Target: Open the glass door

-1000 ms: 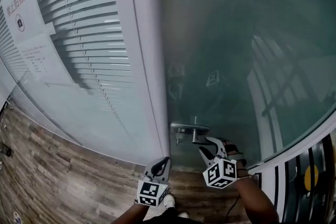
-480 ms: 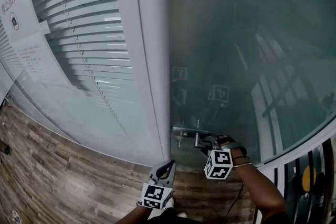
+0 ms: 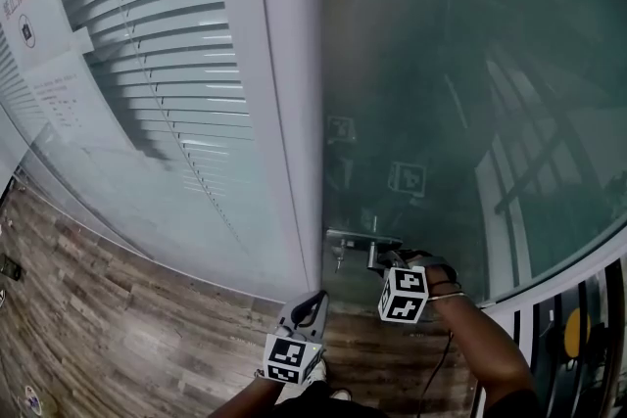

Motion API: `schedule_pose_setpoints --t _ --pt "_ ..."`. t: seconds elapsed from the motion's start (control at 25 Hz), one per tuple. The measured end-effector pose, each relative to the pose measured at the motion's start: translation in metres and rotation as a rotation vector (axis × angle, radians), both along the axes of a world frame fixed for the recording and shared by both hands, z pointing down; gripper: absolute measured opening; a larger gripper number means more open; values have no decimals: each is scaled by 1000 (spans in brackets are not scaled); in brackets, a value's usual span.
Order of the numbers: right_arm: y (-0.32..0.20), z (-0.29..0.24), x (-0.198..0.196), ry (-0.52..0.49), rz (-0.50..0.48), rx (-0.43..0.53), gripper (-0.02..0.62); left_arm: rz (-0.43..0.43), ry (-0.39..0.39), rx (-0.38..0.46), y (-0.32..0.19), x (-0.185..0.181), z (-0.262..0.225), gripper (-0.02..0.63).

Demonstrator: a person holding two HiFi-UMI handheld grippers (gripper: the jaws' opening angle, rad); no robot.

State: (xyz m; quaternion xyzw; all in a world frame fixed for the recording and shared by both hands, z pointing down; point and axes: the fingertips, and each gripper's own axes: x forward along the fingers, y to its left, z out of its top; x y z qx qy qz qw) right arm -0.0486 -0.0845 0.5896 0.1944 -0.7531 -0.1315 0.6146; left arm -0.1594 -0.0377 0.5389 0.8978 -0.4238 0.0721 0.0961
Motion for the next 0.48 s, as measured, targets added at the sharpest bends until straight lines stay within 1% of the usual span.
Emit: schedule_pose_setpoints --t 0.2,0.48 --pt "4 5 3 62 -42 -16 15 -8 0 -8 -1 -1 3 3" --pt "2 8 1 46 -40 21 15 -2 8 -14 0 1 5 3"
